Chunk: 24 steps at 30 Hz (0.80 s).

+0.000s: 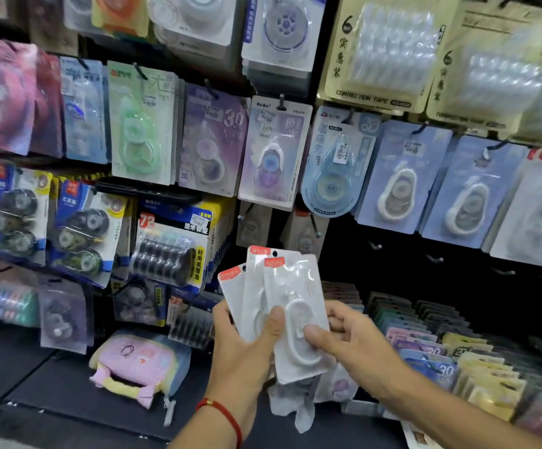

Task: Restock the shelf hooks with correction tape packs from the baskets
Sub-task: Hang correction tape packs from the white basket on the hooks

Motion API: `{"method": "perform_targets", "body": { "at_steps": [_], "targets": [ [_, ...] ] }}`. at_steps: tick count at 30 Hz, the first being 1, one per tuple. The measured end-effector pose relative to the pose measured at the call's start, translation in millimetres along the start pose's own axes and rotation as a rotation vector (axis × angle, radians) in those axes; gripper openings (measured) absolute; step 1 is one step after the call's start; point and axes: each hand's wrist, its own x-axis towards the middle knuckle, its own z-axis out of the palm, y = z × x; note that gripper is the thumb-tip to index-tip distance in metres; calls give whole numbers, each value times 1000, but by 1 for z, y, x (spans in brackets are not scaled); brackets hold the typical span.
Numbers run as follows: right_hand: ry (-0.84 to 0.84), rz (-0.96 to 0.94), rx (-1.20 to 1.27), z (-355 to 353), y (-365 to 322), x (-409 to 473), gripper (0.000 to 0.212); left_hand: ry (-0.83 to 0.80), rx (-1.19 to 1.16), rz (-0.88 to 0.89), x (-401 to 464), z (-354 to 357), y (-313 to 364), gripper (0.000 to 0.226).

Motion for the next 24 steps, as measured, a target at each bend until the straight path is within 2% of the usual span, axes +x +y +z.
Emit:
{"method": "perform_targets", "body": {
  "at_steps": [4, 9, 14, 17, 20, 24],
  "targets": [
    [188, -52, -37, -6, -4, 8, 24, 110, 46, 45, 6, -8, -3, 49],
    [329, -28, -114, -18, 0, 34, 24, 153, 126, 181, 9, -13, 0, 45],
    [366, -40, -72, -15, 10, 43, 19, 151, 163, 191, 9, -15, 4, 45],
    [402, -41, -76, -12, 20, 55, 26, 153, 176, 189, 9, -14, 6, 45],
    [436, 26, -58, -11, 33, 75, 35, 148, 180, 167, 7, -11, 6, 44],
    [416, 256, 69, -12, 51, 79, 42, 106, 182, 138, 3, -8, 7, 43]
  ]
}}
